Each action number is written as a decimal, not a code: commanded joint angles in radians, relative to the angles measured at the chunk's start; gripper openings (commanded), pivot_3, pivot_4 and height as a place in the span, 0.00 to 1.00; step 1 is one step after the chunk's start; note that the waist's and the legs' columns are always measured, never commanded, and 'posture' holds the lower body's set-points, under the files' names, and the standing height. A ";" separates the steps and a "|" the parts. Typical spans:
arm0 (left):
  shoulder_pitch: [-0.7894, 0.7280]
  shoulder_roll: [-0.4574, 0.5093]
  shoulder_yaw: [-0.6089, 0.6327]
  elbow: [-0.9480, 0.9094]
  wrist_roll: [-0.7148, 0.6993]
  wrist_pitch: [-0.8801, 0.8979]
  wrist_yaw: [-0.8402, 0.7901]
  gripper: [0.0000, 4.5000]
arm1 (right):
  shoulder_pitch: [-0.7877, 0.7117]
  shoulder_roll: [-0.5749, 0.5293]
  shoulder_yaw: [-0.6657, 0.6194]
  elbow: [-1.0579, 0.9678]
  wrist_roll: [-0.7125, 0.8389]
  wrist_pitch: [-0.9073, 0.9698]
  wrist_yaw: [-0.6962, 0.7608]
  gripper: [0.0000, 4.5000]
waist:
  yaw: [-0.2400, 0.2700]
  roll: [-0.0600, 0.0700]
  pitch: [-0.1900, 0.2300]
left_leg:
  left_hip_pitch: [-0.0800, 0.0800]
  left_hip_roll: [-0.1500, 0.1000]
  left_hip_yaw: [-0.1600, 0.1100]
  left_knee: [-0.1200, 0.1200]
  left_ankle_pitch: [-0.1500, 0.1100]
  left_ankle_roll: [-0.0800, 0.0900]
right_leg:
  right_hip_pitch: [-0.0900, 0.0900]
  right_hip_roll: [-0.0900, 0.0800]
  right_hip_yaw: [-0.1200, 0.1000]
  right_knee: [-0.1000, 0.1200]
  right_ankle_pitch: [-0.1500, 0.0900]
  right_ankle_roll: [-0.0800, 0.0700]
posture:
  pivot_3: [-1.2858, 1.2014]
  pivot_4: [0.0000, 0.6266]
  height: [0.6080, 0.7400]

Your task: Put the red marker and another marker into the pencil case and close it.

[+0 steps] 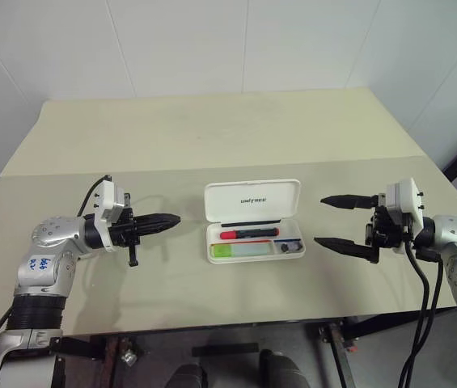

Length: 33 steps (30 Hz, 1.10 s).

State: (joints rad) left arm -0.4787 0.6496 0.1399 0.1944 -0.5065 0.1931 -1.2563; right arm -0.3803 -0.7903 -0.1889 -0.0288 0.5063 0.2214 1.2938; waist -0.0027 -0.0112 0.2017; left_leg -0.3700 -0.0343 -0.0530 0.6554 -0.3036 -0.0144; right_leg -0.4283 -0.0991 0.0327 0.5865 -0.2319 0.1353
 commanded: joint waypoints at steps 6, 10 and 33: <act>-0.096 -0.061 0.004 0.073 0.070 -0.065 0.156 0.01 | -0.033 -0.020 -0.012 -0.005 -0.005 -0.016 -0.016 1.00 | 0.002 0.000 0.000 | 0.000 0.000 0.000 0.001 0.000 0.000 | 0.000 0.000 0.000 0.001 0.000 0.000 | 0.52 0.24 1.00; -0.134 -0.089 -0.033 0.117 0.139 -0.091 0.216 0.01 | -0.039 -0.019 -0.010 0.000 -0.010 -0.016 -0.020 1.00 | 0.002 0.000 0.000 | 0.000 0.000 0.000 0.002 0.000 0.000 | 0.000 0.000 0.000 0.001 0.000 0.001 | 0.52 0.24 1.00; -0.243 -0.227 -0.150 0.254 0.234 -0.311 0.113 0.01 | 0.031 -0.028 -0.019 -0.096 0.017 0.045 -0.079 1.00 | 0.003 -0.001 0.000 | -0.002 -0.001 0.001 0.003 -0.001 0.001 | 0.000 0.000 0.000 0.001 0.002 0.003 | 0.52 0.24 1.00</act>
State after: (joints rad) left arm -0.7270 0.4138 -0.0055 0.4919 -0.2495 -0.0928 -1.1116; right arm -0.3471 -0.7962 -0.1664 -0.0809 0.4984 0.2659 1.2205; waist 0.0002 -0.0121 0.2020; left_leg -0.3723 -0.0351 -0.0519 0.6580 -0.3042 -0.0133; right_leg -0.4279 -0.0991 0.0331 0.5877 -0.2303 0.1382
